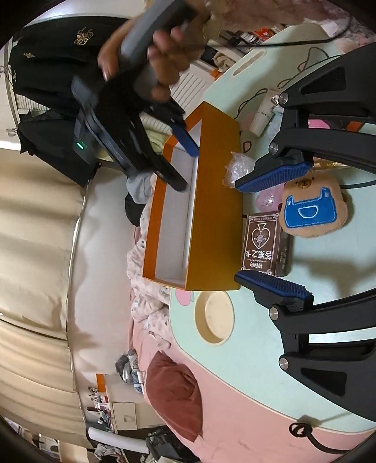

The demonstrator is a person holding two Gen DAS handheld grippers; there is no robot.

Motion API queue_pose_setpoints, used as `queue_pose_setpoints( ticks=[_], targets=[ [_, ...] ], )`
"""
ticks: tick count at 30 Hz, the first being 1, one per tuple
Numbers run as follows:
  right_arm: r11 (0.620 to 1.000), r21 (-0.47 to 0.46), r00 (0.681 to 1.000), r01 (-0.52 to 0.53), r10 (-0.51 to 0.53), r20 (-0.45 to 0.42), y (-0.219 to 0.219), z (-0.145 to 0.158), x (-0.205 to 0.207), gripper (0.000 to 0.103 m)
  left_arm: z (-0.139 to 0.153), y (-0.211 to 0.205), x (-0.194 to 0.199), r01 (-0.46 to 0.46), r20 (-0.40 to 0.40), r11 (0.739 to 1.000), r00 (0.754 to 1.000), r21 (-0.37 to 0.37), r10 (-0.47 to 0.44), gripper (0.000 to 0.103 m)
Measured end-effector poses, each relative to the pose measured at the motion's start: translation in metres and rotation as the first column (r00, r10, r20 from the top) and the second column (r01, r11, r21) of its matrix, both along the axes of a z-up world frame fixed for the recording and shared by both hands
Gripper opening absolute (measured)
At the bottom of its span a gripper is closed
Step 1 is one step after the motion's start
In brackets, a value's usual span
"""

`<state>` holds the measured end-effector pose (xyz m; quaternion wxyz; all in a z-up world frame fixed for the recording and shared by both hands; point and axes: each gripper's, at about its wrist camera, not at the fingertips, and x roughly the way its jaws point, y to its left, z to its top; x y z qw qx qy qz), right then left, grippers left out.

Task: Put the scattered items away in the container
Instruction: 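Reach the right gripper into the box toward the ring keychain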

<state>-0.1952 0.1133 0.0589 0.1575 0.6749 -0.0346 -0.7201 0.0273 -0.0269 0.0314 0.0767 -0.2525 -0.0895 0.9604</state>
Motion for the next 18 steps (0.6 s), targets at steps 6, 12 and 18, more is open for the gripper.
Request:
queue_pose_setpoints(
  ticks=[6, 12, 18],
  targets=[
    [0.991, 0.087, 0.989, -0.101, 0.091, 0.117, -0.022, -0.026, -0.003, 0.068, 0.0, -0.002, 0.002, -0.005, -0.008, 1.0, 1.0, 0.005, 0.005, 0.057],
    [0.982, 0.094, 0.977, -0.162, 0.146, 0.155, -0.057, -0.034, -0.006, 0.079, -0.002, -0.006, -0.003, -0.013, 0.016, 0.999, 1.0, 0.036, 0.013, 0.057],
    [0.979, -0.039, 0.949, -0.198, 0.202, 0.244, -0.098, -0.041, -0.001, 0.081, -0.004, -0.013, -0.004, -0.01, 0.026, 0.997, 1.0, 0.082, 0.008, 0.057]
  ],
)
